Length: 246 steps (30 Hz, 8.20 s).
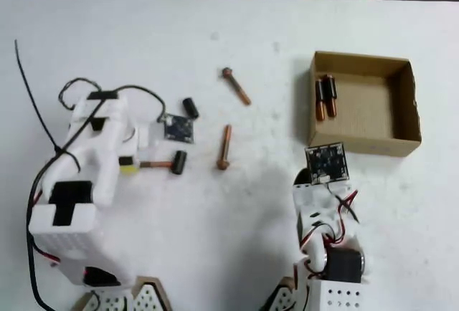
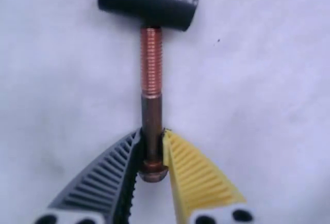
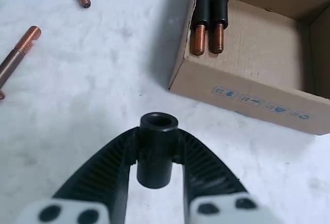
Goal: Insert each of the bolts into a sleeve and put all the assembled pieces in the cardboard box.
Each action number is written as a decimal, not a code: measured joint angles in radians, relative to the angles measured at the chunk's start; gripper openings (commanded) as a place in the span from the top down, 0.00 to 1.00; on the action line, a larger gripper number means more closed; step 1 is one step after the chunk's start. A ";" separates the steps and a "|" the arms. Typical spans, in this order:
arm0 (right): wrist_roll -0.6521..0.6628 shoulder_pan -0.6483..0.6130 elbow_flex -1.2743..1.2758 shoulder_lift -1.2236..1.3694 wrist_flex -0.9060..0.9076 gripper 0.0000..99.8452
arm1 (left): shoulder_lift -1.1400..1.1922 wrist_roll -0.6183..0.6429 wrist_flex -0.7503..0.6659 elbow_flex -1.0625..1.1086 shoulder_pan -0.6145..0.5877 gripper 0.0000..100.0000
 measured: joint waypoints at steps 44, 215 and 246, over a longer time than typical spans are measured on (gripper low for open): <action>0.000 0.000 0.000 0.000 0.000 0.98 | 0.000 1.231 0.431 -0.586 0.141 0.90; 0.000 0.000 0.000 0.000 0.000 0.98 | -0.114 1.470 -0.052 0.037 0.069 0.98; -0.002 -0.512 0.029 0.000 -0.276 0.98 | -0.968 1.390 0.101 0.345 0.192 0.98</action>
